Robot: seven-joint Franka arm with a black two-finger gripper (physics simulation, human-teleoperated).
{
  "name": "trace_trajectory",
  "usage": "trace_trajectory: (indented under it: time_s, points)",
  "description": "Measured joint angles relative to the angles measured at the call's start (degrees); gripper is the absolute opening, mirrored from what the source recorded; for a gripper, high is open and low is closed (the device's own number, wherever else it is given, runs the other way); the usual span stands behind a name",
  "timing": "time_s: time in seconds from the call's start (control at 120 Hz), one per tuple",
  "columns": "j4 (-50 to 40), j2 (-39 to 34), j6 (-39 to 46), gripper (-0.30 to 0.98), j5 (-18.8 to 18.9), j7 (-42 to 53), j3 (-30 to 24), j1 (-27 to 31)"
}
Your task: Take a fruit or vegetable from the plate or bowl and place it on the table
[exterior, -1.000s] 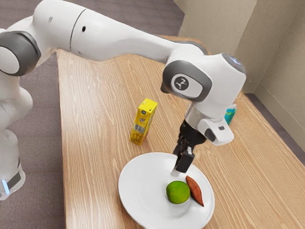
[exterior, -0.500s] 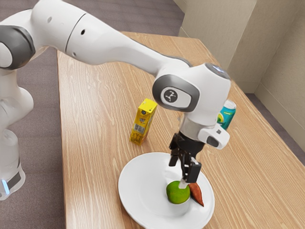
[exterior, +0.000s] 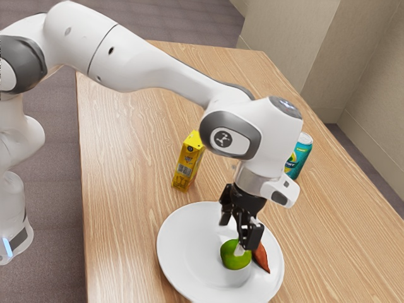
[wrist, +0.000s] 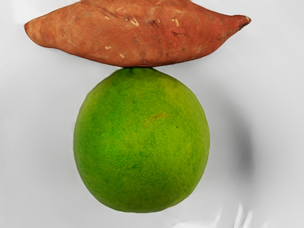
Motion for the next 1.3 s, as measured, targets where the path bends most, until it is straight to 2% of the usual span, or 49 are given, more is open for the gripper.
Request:
trace_trajectory:
  time_s: [0.283, 1.3]
  points:
    - [2.87, 2.79, 0.25, 0.69, 0.53, 3.34, 1.12, 0.81]
    - [2.32, 5.95, 0.49, 0.69, -0.79, 9.16, 0.34, 1.15]
